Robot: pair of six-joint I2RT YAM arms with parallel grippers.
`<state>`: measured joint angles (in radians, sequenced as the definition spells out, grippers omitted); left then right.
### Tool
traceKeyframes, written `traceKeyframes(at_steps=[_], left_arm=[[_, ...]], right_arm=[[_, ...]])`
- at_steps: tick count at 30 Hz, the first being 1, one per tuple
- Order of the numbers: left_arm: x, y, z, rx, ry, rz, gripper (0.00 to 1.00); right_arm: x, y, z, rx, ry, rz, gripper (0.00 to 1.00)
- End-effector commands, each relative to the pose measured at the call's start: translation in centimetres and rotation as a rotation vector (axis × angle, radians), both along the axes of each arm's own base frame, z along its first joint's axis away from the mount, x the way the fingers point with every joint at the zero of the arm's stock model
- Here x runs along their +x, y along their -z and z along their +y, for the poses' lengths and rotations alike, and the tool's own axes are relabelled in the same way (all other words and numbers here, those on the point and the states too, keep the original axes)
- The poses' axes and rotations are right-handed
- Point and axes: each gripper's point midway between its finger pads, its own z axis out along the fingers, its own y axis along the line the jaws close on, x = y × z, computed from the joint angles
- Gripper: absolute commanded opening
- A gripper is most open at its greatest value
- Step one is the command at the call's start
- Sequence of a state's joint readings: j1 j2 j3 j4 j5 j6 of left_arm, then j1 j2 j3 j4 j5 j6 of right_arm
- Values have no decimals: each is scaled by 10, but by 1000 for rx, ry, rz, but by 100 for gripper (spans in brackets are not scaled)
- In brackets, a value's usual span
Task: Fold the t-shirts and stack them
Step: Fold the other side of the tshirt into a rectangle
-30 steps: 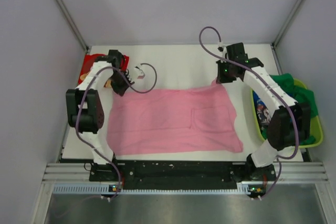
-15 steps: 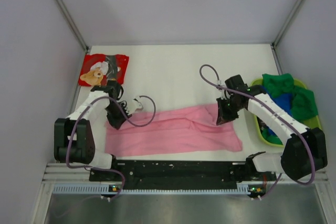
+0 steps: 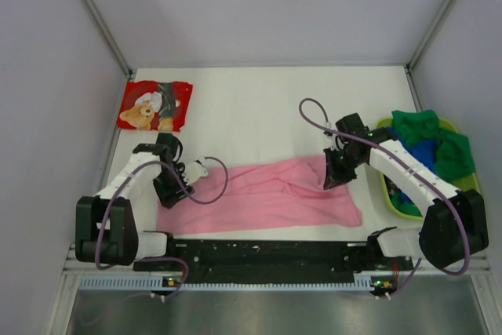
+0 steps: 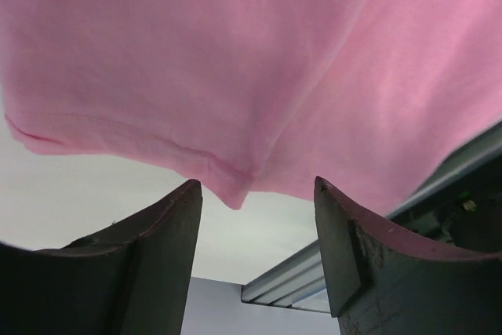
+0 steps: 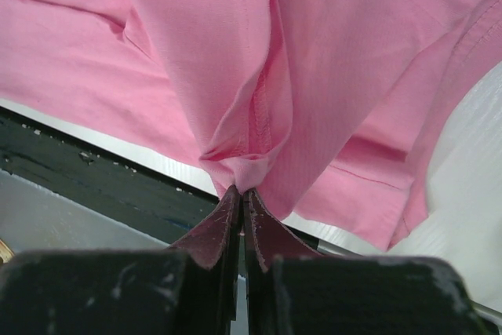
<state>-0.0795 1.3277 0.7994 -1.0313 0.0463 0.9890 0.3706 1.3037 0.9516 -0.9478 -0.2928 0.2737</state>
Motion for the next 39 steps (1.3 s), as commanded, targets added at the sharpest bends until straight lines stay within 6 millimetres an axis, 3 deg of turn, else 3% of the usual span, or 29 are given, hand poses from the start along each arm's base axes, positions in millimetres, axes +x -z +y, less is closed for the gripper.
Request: traceKeyframes(at_steps=[1, 6, 8, 10, 13, 14, 18, 26, 27, 29, 31, 32, 35, 39], left_arm=[[31, 3, 14, 83, -11, -188, 65], [37, 23, 14, 83, -25, -191, 65], [35, 31, 15, 86, -34, -179, 60], [31, 38, 14, 83, -35, -151, 45], [37, 36, 18, 100, -48, -169, 1], [40, 34, 21, 104, -54, -178, 0], [54, 22, 29, 110, -73, -221, 0], [54, 32, 37, 138, -74, -175, 0], [54, 31, 37, 140, -73, -175, 2], [55, 28, 36, 135, -73, -183, 9], [54, 24, 32, 109, -61, -176, 22], [54, 22, 29, 89, -58, -177, 30], [57, 11, 25, 70, -41, -201, 41], [68, -9, 24, 63, -45, -250, 50]], right_arm=[[1, -9, 0, 7, 7, -29, 0], [-5, -4, -7, -28, 27, -1, 0], [-11, 2, -11, -50, 39, 33, 0], [-18, 9, -14, -71, 49, 75, 0], [-30, 19, -25, -132, 66, 139, 0], [-33, 21, -29, -158, 71, 154, 0], [-39, 19, -44, -237, 86, 170, 0], [-52, 36, -37, -256, 32, 292, 0], [-54, 38, -35, -260, 20, 307, 3], [-56, 39, -35, -263, 11, 320, 22], [-53, 35, -39, -287, 10, 309, 40], [-50, 32, -43, -313, 15, 293, 44], [-28, 15, -46, -338, 30, 183, 46], [28, -21, 5, -123, -30, -132, 45]])
